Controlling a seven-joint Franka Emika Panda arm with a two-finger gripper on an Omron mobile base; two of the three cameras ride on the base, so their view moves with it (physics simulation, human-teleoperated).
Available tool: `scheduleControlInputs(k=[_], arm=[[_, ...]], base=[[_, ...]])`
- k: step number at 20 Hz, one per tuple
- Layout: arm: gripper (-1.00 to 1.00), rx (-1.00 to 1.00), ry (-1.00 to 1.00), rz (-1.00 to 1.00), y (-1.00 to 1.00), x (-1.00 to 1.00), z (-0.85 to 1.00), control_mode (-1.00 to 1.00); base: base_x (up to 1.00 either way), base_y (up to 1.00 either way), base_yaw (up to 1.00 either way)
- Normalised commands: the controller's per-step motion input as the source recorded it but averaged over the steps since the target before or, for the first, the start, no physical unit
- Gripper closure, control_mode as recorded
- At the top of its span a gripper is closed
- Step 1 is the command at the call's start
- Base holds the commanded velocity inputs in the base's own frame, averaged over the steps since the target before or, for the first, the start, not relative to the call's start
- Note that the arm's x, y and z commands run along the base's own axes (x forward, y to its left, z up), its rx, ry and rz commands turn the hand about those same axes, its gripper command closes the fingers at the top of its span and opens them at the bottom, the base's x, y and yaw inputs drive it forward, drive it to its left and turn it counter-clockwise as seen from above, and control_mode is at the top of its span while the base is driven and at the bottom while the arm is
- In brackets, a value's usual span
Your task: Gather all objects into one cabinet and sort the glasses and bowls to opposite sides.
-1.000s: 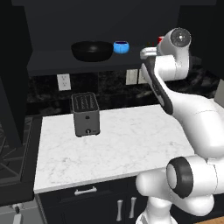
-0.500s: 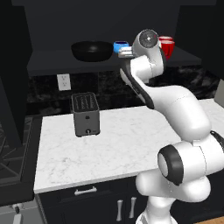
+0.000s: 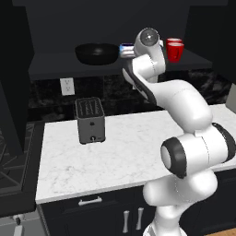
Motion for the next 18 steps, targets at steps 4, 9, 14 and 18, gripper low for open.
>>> scheduleControlInputs(k=[4, 9, 14, 18], arm=[[-1.0, 0.07, 0.04, 0.01, 0.02, 0.39, 0.0, -1.0], [-1.0, 0.04, 0.03, 0.0, 0.04, 0.34, 0.0, -1.0], [-1.0, 0.0, 0.0, 0.0, 0.08, 0.31, 0.0, -1.0], [-1.0, 0.0, 0.02, 0.0, 0.16, 0.26, 0.0, -1.0]], base=[[0.0, 0.0, 0.0], [0.0, 0.0, 0.0], [0.0, 0.0, 0.0], [0.0, 0.0, 0.0]])
